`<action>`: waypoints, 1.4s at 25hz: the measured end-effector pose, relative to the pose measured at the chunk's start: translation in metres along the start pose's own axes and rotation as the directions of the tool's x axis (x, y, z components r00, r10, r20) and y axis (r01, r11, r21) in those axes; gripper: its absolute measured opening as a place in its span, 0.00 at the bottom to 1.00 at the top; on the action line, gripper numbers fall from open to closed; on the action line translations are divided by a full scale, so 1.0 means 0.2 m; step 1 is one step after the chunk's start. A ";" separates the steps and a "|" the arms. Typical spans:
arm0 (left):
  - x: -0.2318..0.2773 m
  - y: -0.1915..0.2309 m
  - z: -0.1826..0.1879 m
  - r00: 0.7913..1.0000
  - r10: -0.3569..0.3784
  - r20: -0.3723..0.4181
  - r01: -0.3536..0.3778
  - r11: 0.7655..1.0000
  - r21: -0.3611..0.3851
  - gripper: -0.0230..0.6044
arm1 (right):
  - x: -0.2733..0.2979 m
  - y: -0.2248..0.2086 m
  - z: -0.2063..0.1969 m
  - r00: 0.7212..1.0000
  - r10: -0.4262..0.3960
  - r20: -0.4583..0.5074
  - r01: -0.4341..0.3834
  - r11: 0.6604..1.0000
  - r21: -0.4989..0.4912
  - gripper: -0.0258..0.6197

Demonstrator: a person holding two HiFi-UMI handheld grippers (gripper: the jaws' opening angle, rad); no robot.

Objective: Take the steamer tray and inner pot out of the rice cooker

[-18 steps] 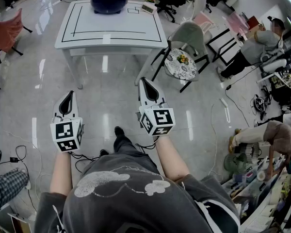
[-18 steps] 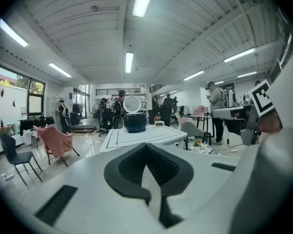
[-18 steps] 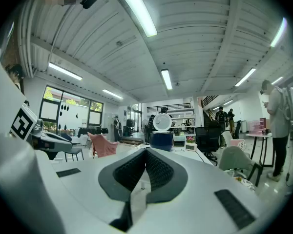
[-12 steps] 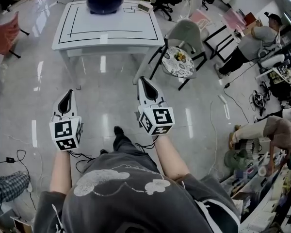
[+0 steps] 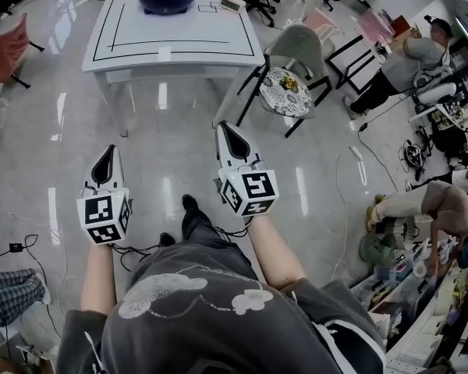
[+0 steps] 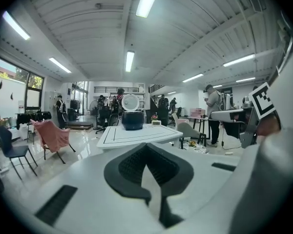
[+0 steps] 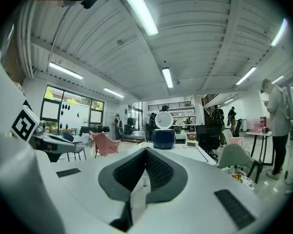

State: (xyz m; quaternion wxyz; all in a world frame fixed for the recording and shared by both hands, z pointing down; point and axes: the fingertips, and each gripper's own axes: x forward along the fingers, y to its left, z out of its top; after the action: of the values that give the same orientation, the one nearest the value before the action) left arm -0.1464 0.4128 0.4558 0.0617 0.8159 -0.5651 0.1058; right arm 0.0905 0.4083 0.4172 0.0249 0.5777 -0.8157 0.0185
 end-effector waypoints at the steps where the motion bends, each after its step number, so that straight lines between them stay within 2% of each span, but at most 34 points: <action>1: -0.01 0.00 -0.02 1.000 -0.014 -0.009 0.014 1.000 -0.004 0.05 | 0.00 0.01 -0.01 1.000 0.002 -0.001 -0.002 1.000 0.004 0.08; 4: -0.02 -0.02 -0.06 0.998 -0.059 -0.029 0.060 0.998 0.004 0.05 | 0.00 0.03 0.00 1.000 0.008 0.025 -0.009 0.999 0.053 0.08; 7: 0.02 -0.04 -0.10 0.996 -0.073 -0.052 0.073 0.997 0.005 0.05 | 0.02 0.04 0.00 0.998 0.036 0.055 -0.040 0.997 0.067 0.09; 8: 0.04 -0.04 -0.11 0.995 -0.080 -0.057 0.080 0.997 -0.002 0.10 | 0.04 0.04 -0.01 0.997 0.054 0.059 -0.058 0.996 0.066 0.15; 9: 0.07 -0.05 -0.12 0.994 -0.091 -0.058 0.090 0.996 -0.012 0.25 | 0.06 0.04 -0.02 0.996 0.071 0.054 -0.075 0.995 0.069 0.31; 10: 0.11 -0.05 -0.13 0.994 -0.099 -0.051 0.098 0.995 -0.024 0.39 | 0.09 0.04 -0.04 0.996 0.084 0.042 -0.087 0.993 0.075 0.40; 13: 0.21 -0.03 -0.10 0.996 -0.080 0.025 0.081 0.996 -0.044 0.56 | 0.17 -0.03 -0.11 0.996 0.091 -0.003 -0.090 0.992 0.088 0.48; 14: 0.24 -0.02 -0.09 0.996 -0.068 0.050 0.070 0.997 -0.044 0.58 | 0.20 -0.07 -0.15 0.996 0.087 -0.018 -0.085 0.992 0.095 0.49; 16: 0.31 0.00 -0.08 0.997 -0.056 0.054 0.058 0.997 -0.046 0.62 | 0.29 -0.14 -0.20 0.996 0.079 -0.042 -0.073 0.990 0.117 0.50; 23: 0.69 0.12 -0.01 1.000 -0.001 -0.018 0.000 0.997 -0.075 0.66 | 0.70 -0.47 -0.21 0.996 0.064 -0.059 -0.054 0.987 0.150 0.51; 29: 1.10 0.16 0.14 0.999 0.021 -0.033 -0.023 0.998 -0.054 0.66 | 1.10 -0.70 -0.17 0.992 0.112 -0.052 -0.102 0.982 0.161 0.51; 35: 1.41 0.16 0.26 0.998 0.058 -0.036 -0.059 0.997 -0.042 0.66 | 1.36 -0.92 -0.17 0.983 0.166 -0.077 -0.151 0.973 0.175 0.51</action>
State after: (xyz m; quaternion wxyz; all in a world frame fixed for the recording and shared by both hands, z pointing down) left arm -0.0763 0.1339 0.4737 0.0857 0.7956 -0.5897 0.1095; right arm 0.1746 0.0932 0.4690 0.0119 0.5093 -0.8527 0.1155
